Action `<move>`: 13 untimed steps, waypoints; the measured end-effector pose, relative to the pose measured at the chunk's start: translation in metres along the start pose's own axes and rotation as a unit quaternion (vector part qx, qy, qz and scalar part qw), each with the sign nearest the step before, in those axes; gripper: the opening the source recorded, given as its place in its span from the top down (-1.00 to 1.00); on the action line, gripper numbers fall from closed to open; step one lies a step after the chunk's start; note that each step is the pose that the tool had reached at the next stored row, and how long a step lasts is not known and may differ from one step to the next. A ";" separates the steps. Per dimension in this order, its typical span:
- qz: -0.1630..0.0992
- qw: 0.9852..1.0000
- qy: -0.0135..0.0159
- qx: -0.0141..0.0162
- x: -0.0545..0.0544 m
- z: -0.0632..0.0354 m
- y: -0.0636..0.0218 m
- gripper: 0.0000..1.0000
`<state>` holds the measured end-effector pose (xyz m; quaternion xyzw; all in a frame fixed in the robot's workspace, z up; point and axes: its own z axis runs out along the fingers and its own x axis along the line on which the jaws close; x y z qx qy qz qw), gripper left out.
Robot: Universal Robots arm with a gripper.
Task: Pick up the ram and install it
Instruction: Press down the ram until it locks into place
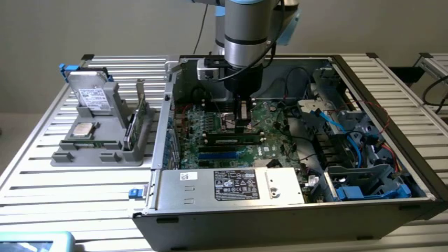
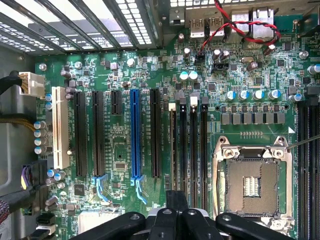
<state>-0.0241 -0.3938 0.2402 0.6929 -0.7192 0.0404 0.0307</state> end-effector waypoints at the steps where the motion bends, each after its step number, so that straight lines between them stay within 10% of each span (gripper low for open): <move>1: 0.003 1.000 0.000 0.000 0.000 0.0000 0.0000 0.79; 13: 0.083 0.997 0.001 -0.008 0.000 0.0002 0.0000 0.79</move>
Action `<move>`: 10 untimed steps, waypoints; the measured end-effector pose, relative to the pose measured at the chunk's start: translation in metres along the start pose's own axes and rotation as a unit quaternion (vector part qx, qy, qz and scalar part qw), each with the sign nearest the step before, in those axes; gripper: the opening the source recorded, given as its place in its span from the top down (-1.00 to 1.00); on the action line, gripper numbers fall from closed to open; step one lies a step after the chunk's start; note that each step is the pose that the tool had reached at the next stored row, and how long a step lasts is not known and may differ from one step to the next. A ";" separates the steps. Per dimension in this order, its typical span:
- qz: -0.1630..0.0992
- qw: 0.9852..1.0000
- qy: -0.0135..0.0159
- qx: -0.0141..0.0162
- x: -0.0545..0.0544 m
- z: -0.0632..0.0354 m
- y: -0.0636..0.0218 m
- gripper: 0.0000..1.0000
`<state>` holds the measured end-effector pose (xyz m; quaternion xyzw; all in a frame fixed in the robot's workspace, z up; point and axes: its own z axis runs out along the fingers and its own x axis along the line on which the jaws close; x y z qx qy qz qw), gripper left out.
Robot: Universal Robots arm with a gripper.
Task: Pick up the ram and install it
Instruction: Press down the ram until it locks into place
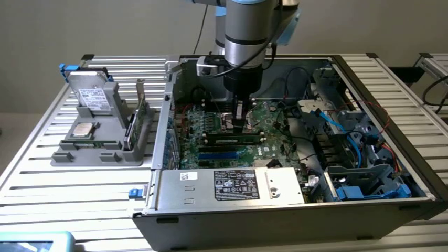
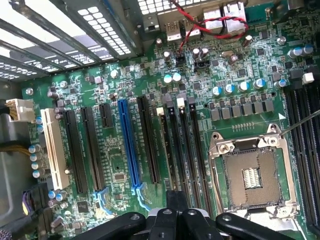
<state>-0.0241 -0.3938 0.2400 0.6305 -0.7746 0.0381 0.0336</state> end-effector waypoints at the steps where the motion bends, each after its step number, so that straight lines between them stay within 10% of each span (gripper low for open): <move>1: 0.006 1.000 0.000 0.000 0.000 0.0000 0.0000 0.79; 10: 0.061 0.998 0.001 -0.006 0.000 0.0000 0.0000 0.79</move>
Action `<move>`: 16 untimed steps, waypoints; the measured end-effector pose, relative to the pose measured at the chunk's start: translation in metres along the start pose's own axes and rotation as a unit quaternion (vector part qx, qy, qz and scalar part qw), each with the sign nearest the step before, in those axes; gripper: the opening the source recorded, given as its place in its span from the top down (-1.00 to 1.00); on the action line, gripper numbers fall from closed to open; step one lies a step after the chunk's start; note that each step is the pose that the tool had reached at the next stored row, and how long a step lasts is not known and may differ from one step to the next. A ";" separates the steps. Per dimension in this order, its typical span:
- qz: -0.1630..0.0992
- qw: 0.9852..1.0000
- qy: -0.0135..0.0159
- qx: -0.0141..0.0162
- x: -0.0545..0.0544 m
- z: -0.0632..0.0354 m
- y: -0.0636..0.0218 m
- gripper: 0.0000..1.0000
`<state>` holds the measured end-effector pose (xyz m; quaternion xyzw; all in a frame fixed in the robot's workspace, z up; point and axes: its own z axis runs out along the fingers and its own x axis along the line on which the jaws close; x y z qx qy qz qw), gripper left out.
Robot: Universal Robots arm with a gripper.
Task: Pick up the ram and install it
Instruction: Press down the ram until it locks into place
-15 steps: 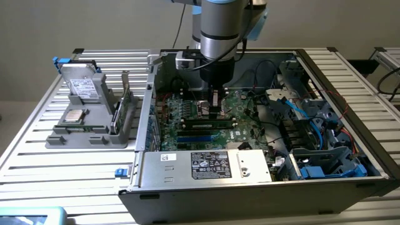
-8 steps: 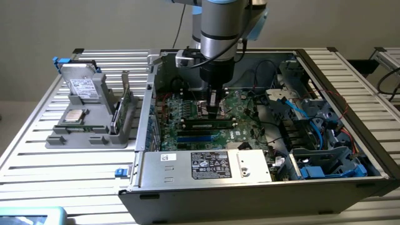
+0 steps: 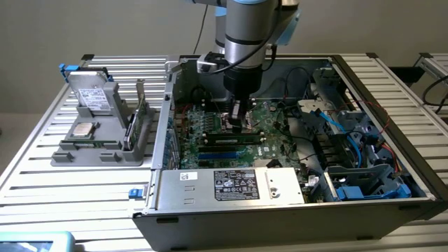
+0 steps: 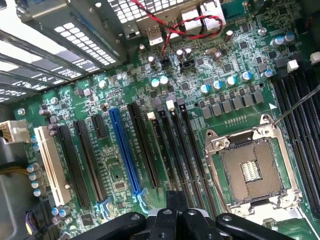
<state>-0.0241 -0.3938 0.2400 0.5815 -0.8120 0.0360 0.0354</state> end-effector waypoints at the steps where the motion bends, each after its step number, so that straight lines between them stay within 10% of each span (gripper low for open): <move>1: 0.006 1.000 0.000 -0.001 0.000 0.0000 0.0000 0.79; 16: 0.092 0.996 0.000 -0.009 0.000 -0.0002 0.0000 0.79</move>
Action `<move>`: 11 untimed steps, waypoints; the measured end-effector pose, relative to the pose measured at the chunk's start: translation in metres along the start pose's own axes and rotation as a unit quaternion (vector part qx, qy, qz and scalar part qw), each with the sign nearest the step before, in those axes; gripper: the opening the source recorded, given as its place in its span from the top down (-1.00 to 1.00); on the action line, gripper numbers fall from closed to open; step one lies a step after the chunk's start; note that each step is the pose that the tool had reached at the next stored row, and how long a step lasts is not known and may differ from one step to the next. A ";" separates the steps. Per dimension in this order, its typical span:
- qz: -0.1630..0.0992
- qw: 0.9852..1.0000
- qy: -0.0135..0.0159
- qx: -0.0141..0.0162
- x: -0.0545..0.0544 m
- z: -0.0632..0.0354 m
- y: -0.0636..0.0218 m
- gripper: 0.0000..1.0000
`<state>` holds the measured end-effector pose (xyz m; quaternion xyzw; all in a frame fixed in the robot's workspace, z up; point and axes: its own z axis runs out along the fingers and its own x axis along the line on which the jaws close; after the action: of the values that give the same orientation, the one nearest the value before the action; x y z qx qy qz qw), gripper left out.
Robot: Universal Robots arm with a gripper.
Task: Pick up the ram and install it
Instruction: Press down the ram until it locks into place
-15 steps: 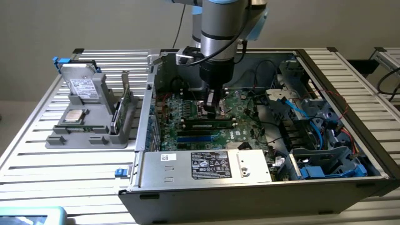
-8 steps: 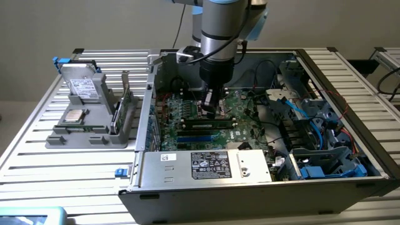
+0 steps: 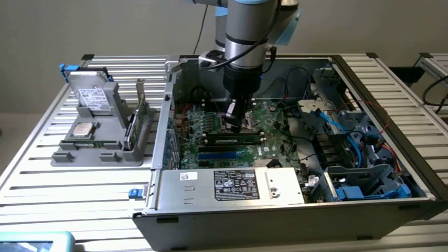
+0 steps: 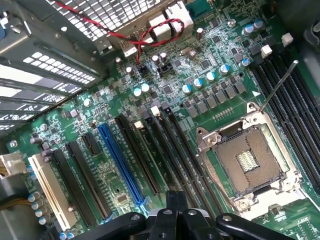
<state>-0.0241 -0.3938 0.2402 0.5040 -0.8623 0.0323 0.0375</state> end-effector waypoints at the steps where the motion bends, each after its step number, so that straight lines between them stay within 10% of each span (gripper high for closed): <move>1: 0.006 1.000 0.000 -0.001 0.000 0.0000 0.0000 0.79; 11: 0.072 0.997 0.001 -0.007 0.000 0.0000 0.0000 0.79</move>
<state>-0.0241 -0.3938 0.2402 0.4400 -0.8967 0.0287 0.0393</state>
